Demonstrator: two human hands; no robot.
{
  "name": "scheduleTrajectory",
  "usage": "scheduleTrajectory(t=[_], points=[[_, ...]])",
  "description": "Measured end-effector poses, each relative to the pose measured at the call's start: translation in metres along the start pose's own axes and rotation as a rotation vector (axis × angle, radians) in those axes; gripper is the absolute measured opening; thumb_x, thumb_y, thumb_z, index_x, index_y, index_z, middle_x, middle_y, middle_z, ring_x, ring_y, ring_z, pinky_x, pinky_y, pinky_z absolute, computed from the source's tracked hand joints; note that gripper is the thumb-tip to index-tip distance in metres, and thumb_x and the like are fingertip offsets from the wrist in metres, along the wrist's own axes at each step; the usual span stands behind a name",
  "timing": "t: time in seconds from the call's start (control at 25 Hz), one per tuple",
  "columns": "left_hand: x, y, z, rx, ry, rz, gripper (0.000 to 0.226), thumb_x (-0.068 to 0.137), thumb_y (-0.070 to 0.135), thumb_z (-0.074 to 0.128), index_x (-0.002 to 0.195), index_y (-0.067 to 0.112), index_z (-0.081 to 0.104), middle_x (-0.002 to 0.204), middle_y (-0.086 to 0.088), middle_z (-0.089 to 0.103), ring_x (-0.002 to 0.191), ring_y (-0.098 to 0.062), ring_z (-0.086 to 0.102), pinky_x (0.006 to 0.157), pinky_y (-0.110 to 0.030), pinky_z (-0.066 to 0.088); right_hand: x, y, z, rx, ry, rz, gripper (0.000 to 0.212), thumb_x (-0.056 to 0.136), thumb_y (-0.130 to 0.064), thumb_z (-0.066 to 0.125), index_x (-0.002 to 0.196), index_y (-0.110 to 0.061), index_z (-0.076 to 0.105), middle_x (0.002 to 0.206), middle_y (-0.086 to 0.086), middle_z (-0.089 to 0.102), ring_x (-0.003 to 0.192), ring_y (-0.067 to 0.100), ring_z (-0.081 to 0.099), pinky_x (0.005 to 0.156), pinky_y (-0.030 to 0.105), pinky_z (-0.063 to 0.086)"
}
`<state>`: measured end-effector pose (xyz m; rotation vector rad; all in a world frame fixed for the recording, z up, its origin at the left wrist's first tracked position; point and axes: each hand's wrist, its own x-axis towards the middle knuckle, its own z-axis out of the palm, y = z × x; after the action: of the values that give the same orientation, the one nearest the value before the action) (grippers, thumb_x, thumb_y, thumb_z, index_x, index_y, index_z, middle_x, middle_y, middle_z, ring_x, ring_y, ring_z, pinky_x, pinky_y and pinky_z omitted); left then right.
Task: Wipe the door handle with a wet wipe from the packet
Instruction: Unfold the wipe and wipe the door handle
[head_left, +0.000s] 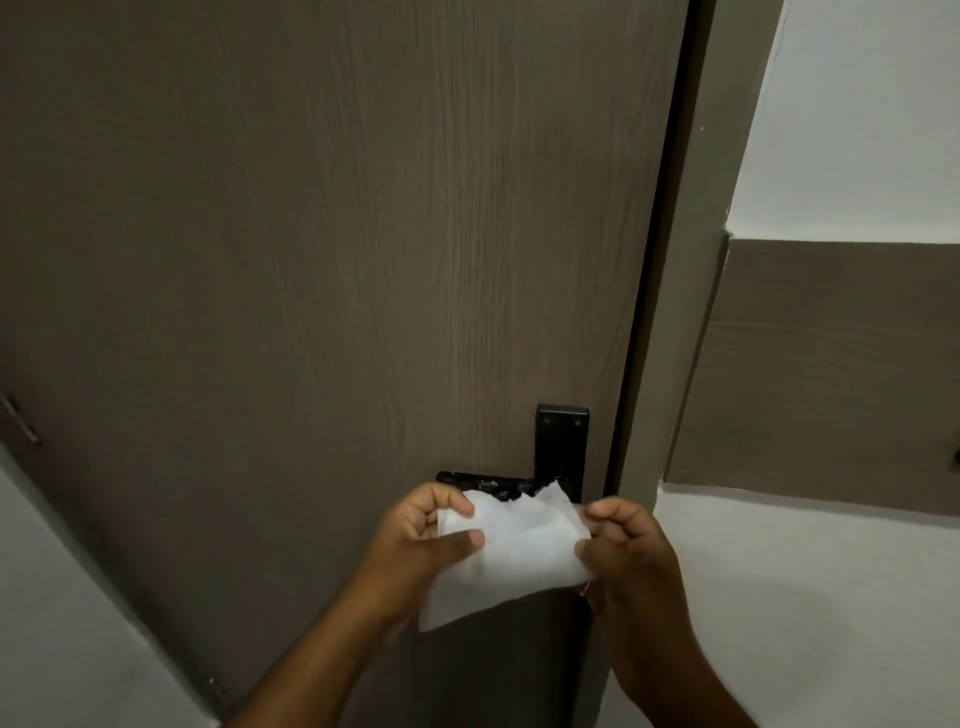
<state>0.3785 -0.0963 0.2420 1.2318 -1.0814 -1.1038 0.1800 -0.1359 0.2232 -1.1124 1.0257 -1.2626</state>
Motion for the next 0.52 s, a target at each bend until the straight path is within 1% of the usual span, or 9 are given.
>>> scheduleTrajectory(t=[0.08, 0.12, 0.16, 0.24, 0.28, 0.36, 0.44, 0.52], points=[[0.001, 0.000, -0.003, 0.220, 0.009, 0.065, 0.030, 0.081, 0.000, 0.076, 0.077, 0.029, 0.070, 0.096, 0.000, 0.071, 0.092, -0.022, 0.067, 0.073, -0.033, 0.053, -0.002, 0.002, 0.003, -0.089, -0.061, -0.008, 0.022, 0.088, -0.002, 0.060, 0.090, -0.024, 0.063, 0.095, -0.001, 0.065, 0.089, 0.021, 0.063, 0.066, 0.030, 0.055], [0.002, 0.001, -0.003, 0.268, 0.011, 0.099, 0.031, 0.081, 0.000, 0.076, 0.082, 0.030, 0.071, 0.099, 0.003, 0.072, 0.095, -0.020, 0.068, 0.075, -0.030, 0.054, -0.003, 0.002, 0.007, -0.153, -0.049, -0.041, 0.020, 0.088, -0.005, 0.062, 0.088, -0.025, 0.064, 0.093, -0.005, 0.066, 0.088, 0.018, 0.063, 0.066, 0.026, 0.054], [0.004, 0.002, -0.004, 0.265, 0.012, 0.123, 0.034, 0.080, 0.000, 0.077, 0.090, 0.031, 0.069, 0.101, 0.003, 0.073, 0.095, -0.018, 0.070, 0.075, -0.028, 0.056, -0.004, 0.002, 0.009, -0.196, -0.003, -0.086, 0.020, 0.088, -0.007, 0.064, 0.086, -0.027, 0.064, 0.091, -0.008, 0.066, 0.086, 0.015, 0.063, 0.066, 0.023, 0.052], [0.008, 0.004, -0.008, 0.188, 0.009, 0.095, 0.045, 0.078, 0.003, 0.080, 0.108, 0.031, 0.062, 0.098, 0.004, 0.077, 0.090, -0.014, 0.074, 0.068, -0.024, 0.060, -0.003, 0.001, 0.010, -0.207, 0.142, -0.150, 0.022, 0.090, -0.009, 0.063, 0.082, -0.030, 0.063, 0.088, -0.013, 0.064, 0.082, 0.012, 0.061, 0.061, 0.016, 0.048], [0.011, 0.005, -0.011, 0.178, -0.002, 0.067, 0.045, 0.078, 0.006, 0.082, 0.110, 0.030, 0.061, 0.094, 0.005, 0.078, 0.086, -0.012, 0.075, 0.064, -0.023, 0.061, -0.003, -0.002, 0.012, -0.200, 0.218, -0.174, 0.024, 0.091, -0.009, 0.062, 0.081, -0.031, 0.061, 0.088, -0.015, 0.062, 0.080, 0.011, 0.060, 0.060, 0.014, 0.045], [0.018, 0.007, -0.019, 0.279, -0.004, 0.059, 0.032, 0.077, 0.013, 0.083, 0.100, 0.026, 0.065, 0.088, 0.004, 0.076, 0.079, -0.009, 0.074, 0.061, -0.023, 0.061, -0.001, -0.001, 0.017, -0.219, 0.299, -0.209, 0.028, 0.092, -0.008, 0.060, 0.079, -0.033, 0.059, 0.087, -0.017, 0.060, 0.079, 0.009, 0.057, 0.059, 0.010, 0.042], [0.029, 0.011, -0.022, 0.413, 0.039, 0.150, 0.018, 0.080, 0.023, 0.081, 0.088, 0.025, 0.065, 0.086, 0.002, 0.073, 0.076, -0.013, 0.072, 0.060, -0.025, 0.061, -0.001, 0.001, 0.027, -0.290, 0.357, -0.288, 0.032, 0.092, -0.006, 0.060, 0.077, -0.034, 0.057, 0.088, -0.017, 0.058, 0.081, 0.007, 0.056, 0.062, 0.008, 0.042], [0.043, 0.020, -0.022, 0.472, 0.071, 0.216, 0.018, 0.083, 0.033, 0.078, 0.082, 0.028, 0.061, 0.085, 0.002, 0.070, 0.078, -0.015, 0.070, 0.063, -0.030, 0.059, 0.002, -0.002, 0.034, -0.389, 0.407, -0.401, 0.034, 0.091, -0.004, 0.059, 0.077, -0.035, 0.057, 0.091, -0.012, 0.058, 0.085, 0.006, 0.056, 0.070, 0.011, 0.043]])
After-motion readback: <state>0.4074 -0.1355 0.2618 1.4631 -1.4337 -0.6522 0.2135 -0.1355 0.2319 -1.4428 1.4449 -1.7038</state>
